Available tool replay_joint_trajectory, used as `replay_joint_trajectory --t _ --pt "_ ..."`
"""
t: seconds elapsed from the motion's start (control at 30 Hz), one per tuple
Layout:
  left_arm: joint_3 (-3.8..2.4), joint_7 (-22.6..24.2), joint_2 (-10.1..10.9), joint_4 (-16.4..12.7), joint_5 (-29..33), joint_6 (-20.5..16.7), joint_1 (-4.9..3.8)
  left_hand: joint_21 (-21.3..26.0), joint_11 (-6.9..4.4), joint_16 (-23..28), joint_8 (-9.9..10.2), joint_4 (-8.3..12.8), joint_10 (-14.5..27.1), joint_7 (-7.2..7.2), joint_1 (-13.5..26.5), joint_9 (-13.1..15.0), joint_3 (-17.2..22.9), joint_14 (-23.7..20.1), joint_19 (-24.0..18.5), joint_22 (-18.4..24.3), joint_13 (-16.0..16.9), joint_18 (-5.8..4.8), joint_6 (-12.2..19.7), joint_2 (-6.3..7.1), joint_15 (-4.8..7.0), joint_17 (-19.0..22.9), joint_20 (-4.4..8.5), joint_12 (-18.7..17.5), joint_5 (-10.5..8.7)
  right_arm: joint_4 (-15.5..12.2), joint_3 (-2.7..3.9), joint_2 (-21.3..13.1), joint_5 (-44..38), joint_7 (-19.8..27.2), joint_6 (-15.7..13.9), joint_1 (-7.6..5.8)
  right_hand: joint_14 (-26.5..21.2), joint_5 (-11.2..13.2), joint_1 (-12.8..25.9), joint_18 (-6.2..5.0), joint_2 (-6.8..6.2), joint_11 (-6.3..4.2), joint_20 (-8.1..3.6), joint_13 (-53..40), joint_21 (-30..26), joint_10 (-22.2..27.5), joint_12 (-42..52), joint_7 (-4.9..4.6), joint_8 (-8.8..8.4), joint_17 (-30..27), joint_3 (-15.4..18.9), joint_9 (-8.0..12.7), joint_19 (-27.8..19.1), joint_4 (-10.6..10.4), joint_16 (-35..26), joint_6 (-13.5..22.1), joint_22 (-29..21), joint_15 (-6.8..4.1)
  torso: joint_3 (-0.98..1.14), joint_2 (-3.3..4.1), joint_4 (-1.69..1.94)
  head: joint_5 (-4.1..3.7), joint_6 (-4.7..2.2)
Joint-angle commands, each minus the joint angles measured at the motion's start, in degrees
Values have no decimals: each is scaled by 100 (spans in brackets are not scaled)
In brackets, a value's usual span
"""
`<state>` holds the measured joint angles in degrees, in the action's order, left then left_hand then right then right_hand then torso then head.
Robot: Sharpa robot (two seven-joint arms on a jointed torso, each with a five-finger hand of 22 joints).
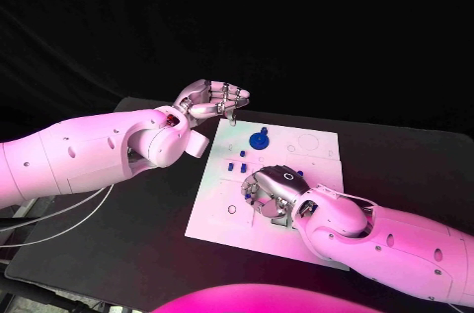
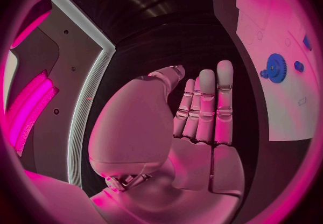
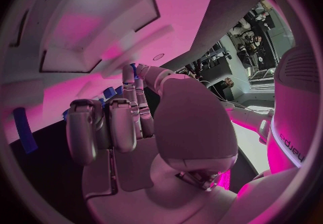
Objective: Assemble the parts on the task board
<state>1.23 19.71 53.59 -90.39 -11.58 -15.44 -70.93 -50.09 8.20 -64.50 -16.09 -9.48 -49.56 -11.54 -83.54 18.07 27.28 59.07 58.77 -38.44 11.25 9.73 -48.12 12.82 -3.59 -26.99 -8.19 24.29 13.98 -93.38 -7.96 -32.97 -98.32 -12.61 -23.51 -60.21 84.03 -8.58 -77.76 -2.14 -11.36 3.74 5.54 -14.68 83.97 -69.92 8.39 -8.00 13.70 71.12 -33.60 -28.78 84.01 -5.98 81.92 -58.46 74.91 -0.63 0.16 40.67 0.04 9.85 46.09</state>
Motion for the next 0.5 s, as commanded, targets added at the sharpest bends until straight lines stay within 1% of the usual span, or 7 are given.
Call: replay_joint_trajectory --t 0.03,0.1,0.2,0.27,0.3,0.4,0.5 --pt "-4 20 -8 -13 31 82 -3 29 -6 28 4 -4 31 -9 -18 -9 23 -44 -27 6 -10 80 37 21 7 5 -14 30 35 14 -21 5 -39 -11 181 17 233 -161 132 61 -53 29 -5 3 -32 48 -45 -13 -80 -5 57 44 263 -57 -12 95 1217 26 2 0 -3 -9 -1" --pt "-4 16 -8 -12 31 85 -3 29 -6 28 4 -4 31 -9 -18 -9 23 -44 -27 6 -10 80 37 21 7 5 -14 30 35 14 -22 1 -35 -18 77 17 238 -110 248 58 -149 71 23 9 -47 73 -80 -81 -209 20 137 100 257 -115 4 280 1212 64 1 -1 -4 -14 -9" --pt "-4 11 -6 -11 31 92 -3 30 -5 28 2 -4 37 -9 -18 -9 25 -46 -29 7 -10 81 37 19 6 7 -16 33 36 7 -22 -14 -37 -48 -53 17 236 -52 317 52 -233 116 53 15 -74 120 -121 -127 -300 24 206 140 245 -152 11 397 1202 96 5 0 -1 -21 -11" --pt "-4 7 -4 -11 31 97 -3 30 -5 28 1 -3 39 -9 -18 -9 26 -47 -29 7 -11 81 37 19 6 7 -16 33 36 -7 -23 -31 -40 -71 -156 17 232 -47 337 47 -266 127 70 15 -95 140 -140 -128 -370 16 235 170 235 -167 12 498 1194 109 6 0 1 -21 -10" --pt "-4 7 -3 -11 31 98 -3 30 -5 28 1 -3 39 -9 -18 -9 26 -47 -29 7 -11 81 37 19 6 7 -16 33 36 -13 -23 -39 -41 -78 -195 17 232 -47 337 47 -266 127 70 15 -95 140 -140 -128 -370 16 235 170 235 -167 12 498 1194 109 6 -1 1 -22 -10" --pt "-4 4 2 -11 31 101 -3 30 -5 28 1 -3 39 -9 -18 -9 26 -47 -29 7 -11 81 37 19 6 7 -16 33 36 -66 -22 -96 -44 -98 -351 16 229 -52 324 47 -283 119 80 6 -93 132 -145 -115 -449 14 256 202 239 -172 16 615 1197 107 7 -1 -1 -34 -23" --pt "-4 3 7 -11 31 104 -3 30 -5 28 1 -3 39 -9 -18 -9 26 -47 -29 7 -11 81 37 19 6 7 -16 33 36 -152 -19 -177 -46 -102 -469 14 228 -52 322 47 -283 117 81 5 -93 131 -145 -111 -455 11 257 204 239 -172 15 624 1197 106 10 -2 -5 -38 -30"
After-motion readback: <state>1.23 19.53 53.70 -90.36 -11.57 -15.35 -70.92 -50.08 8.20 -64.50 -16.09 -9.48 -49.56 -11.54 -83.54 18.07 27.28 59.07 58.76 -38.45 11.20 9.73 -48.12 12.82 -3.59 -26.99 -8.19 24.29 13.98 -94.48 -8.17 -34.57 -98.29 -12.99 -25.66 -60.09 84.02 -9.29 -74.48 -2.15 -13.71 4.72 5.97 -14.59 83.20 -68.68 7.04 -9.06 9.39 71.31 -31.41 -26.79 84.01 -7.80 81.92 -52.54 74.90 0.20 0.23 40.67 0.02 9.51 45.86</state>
